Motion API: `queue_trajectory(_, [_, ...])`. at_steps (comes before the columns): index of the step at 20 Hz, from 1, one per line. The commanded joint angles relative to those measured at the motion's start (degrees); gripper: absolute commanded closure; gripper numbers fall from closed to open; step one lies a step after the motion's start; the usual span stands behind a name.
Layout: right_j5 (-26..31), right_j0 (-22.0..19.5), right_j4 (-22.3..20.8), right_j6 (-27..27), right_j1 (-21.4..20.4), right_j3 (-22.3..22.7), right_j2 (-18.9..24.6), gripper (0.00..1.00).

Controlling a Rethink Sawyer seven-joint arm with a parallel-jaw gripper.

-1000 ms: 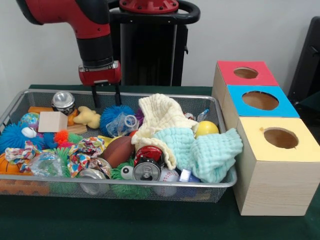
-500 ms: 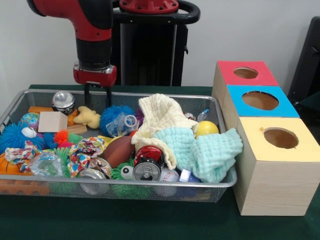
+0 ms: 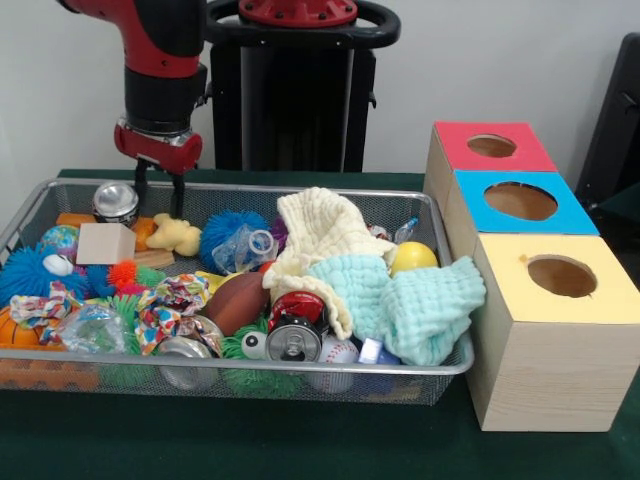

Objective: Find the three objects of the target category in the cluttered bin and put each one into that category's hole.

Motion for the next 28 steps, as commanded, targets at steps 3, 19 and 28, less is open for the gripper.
queue_trajectory(3, [-0.22,0.04,4.55,9.77,2.71,-8.72,-2.13,0.00])
queue_trajectory(19, [-0.95,2.34,3.17,9.13,2.84,-8.36,-0.28,0.00])
queue_trajectory(28, [4.93,8.57,5.93,10.36,-2.82,-6.22,-2.36,0.00])
